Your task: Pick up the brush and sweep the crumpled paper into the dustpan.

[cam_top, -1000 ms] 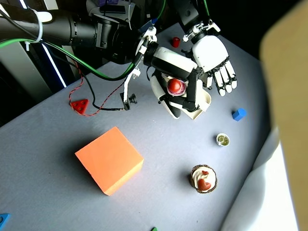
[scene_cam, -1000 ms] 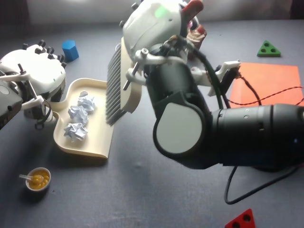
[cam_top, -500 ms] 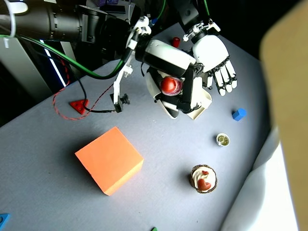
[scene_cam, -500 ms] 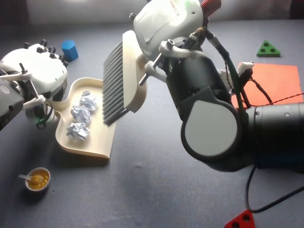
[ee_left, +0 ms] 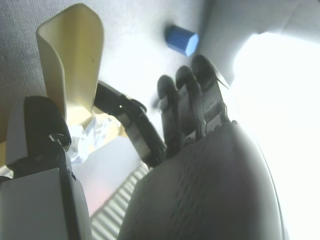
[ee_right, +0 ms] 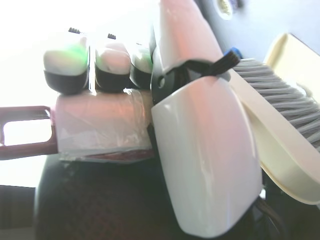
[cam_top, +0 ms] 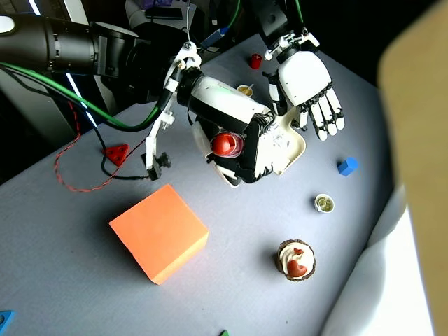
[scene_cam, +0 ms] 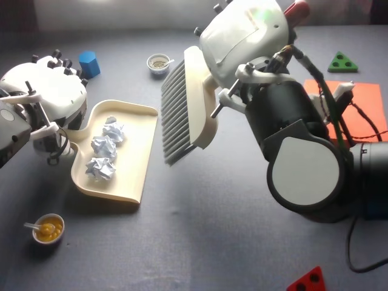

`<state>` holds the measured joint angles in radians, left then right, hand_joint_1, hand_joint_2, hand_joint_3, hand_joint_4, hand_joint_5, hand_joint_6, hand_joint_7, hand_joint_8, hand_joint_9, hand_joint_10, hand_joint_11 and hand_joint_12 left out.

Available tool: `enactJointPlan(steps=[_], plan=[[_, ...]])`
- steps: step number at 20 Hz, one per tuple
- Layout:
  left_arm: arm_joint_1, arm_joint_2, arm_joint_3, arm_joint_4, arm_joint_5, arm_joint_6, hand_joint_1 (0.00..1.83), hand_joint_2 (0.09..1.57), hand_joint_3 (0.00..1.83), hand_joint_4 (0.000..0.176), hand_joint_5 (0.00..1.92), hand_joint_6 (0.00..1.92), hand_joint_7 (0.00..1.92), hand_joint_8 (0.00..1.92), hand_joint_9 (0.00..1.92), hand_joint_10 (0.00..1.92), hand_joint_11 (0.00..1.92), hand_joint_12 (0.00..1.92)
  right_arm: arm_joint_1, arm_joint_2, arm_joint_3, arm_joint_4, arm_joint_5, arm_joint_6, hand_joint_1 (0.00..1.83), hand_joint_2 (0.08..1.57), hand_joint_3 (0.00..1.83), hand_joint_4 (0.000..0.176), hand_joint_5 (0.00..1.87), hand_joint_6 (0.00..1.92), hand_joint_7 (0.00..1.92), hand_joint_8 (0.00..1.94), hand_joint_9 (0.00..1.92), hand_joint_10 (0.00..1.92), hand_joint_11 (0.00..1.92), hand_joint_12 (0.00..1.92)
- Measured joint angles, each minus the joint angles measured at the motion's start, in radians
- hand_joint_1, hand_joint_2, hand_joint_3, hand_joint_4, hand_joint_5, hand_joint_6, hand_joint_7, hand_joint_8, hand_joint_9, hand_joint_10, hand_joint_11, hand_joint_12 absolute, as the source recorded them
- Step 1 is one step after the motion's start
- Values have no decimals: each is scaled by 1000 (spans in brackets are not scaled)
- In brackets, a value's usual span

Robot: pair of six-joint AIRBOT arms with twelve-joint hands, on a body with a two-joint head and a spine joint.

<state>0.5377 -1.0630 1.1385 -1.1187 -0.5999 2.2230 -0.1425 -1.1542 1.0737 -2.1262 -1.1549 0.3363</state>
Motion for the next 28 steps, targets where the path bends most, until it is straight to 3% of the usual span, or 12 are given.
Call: enactJointPlan(steps=[4,6,11,13,14,16,18,19,20,21,22,28], plan=[[-6,0,0,-2,-3,0,981,850,0,0,904,6,264,4,191,5,116,329,-19,18,-1,-6,14,0,1451,1151,0,176,1031,1921,1089,1941,1176,1921,1256,1921],[-6,0,0,2,-6,1,866,840,0,79,629,0,279,0,233,0,150,319,-33,21,-2,-6,20,0,1423,1159,2,176,1024,1921,1095,1941,1174,1921,1245,1921],[-10,0,0,4,-7,1,795,834,0,93,284,0,175,2,172,1,119,292,-38,22,-11,-8,27,0,1140,1047,0,176,1036,1921,1149,1941,1226,1921,1238,1921],[-11,0,0,4,-7,1,795,841,2,89,274,5,160,0,181,4,136,294,-40,25,-17,-19,37,1,1051,892,0,153,990,1921,1111,1941,1183,1921,1190,1921],[-11,0,0,3,-7,1,797,845,4,92,275,5,159,0,171,0,121,286,-44,31,-23,-26,40,6,1053,869,0,16,929,1890,1043,1941,1108,1921,1084,1921],[-17,2,0,0,-1,1,778,853,6,88,289,7,165,1,157,0,114,279,-55,37,-26,-24,48,13,968,707,0,0,782,1284,559,1941,561,1921,495,1921],[-34,8,0,0,9,14,780,860,8,89,299,10,164,1,157,1,103,273,-55,42,-26,-23,49,15,930,670,0,0,622,1392,409,1941,432,1921,373,1921],[-53,13,0,-2,10,32,780,860,7,92,324,17,177,5,165,4,108,274,-55,46,-26,-33,46,14,865,703,1,4,359,789,224,1426,179,1614,74,1898],[-66,18,-1,-5,15,50,790,858,4,99,347,22,184,6,174,7,119,278,-55,49,-26,-40,46,15,836,730,4,0,295,286,272,625,176,973,14,1603],[-87,24,-1,-16,26,68,761,883,5,102,384,12,201,4,179,3,117,276,-55,51,-26,-43,46,14,776,725,1,30,122,79,83,157,49,254,2,578],[-101,27,0,-17,31,77,768,879,0,102,416,17,223,9,191,6,136,283,-55,51,-26,-42,47,15,772,713,0,27,73,24,24,31,9,50,0,119],[-216,49,0,-74,114,169,729,887,4,105,380,2,208,3,181,0,126,282,-46,95,-62,-41,93,74,679,707,0,0,0,0,0,0,0,0,0,0]])
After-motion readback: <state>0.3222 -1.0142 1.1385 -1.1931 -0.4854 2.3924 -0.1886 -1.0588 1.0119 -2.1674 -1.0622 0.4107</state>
